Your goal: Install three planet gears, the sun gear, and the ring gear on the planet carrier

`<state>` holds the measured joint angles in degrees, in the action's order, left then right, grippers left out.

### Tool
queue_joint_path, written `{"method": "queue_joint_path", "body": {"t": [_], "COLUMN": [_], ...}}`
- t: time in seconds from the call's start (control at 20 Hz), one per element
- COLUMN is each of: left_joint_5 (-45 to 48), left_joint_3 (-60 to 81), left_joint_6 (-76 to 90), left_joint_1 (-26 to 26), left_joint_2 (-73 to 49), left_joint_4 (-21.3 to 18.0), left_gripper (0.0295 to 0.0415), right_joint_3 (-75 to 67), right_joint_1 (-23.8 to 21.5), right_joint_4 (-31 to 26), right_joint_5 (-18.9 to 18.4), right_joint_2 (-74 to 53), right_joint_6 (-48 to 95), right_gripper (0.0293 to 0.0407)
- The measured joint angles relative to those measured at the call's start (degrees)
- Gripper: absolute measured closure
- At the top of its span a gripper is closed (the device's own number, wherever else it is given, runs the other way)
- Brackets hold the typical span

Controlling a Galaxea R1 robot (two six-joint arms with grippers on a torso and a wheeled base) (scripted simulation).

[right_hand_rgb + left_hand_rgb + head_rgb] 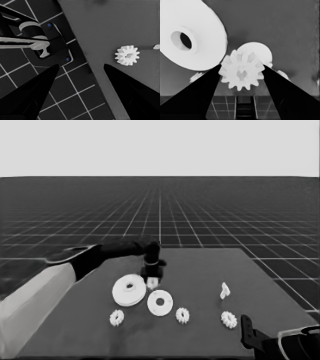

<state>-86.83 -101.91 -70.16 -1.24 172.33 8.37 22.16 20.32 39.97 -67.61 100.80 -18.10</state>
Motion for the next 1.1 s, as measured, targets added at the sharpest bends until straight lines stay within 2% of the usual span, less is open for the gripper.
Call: {"method": "queue_joint_path", "body": {"t": [0.2, 0.3, 0.4, 0.7, 0.75, 0.8, 0.85, 0.9, 1.1], "left_joint_5": [0.16, 2.59, 3.70, 4.31, 4.33, 4.34, 4.34, 4.34, 4.35], "left_joint_3": [-3.94, -7.97, -10.17, -11.37, -11.39, -11.40, -11.41, -11.41, -11.42], "left_joint_6": [1.23, 3.43, 4.58, 5.20, 5.21, 5.22, 5.22, 5.22, 5.22], "left_joint_1": [0.03, 5.47, 7.42, 8.23, 8.24, 8.24, 8.24, 8.25, 8.25], "left_joint_2": [2.60, 3.97, 4.72, 5.14, 5.15, 5.16, 5.16, 5.16, 5.16], "left_joint_4": [-0.11, 4.80, 6.31, 7.04, 7.05, 7.06, 7.07, 7.07, 7.07], "left_gripper": [0.0398, 0.0398, 0.0398, 0.0398, 0.0366, 0.0339, 0.0330, 0.0327, 0.0326], "right_joint_3": [0.00, 0.00, 0.00, 0.00, 0.00, 0.00, 0.00, 0.00, 0.00], "right_joint_1": [0.00, 0.00, 0.00, 0.00, 0.00, 0.00, 0.00, 0.00, 0.00], "right_joint_4": [0.00, 0.00, 0.00, 0.00, 0.00, 0.00, 0.00, 0.00, 0.00], "right_joint_5": [0.00, 0.00, 0.00, 0.00, 0.00, 0.00, 0.00, 0.00, 0.00], "right_joint_2": [0.00, 0.00, 0.00, 0.00, 0.00, 0.00, 0.00, 0.00, 0.00], "right_joint_6": [0.00, 0.00, 0.00, 0.00, 0.00, 0.00, 0.00, 0.00, 0.00], "right_gripper": [0.0315, 0.0315, 0.0315, 0.0315, 0.0315, 0.0315, 0.0315, 0.0315, 0.0315]}}
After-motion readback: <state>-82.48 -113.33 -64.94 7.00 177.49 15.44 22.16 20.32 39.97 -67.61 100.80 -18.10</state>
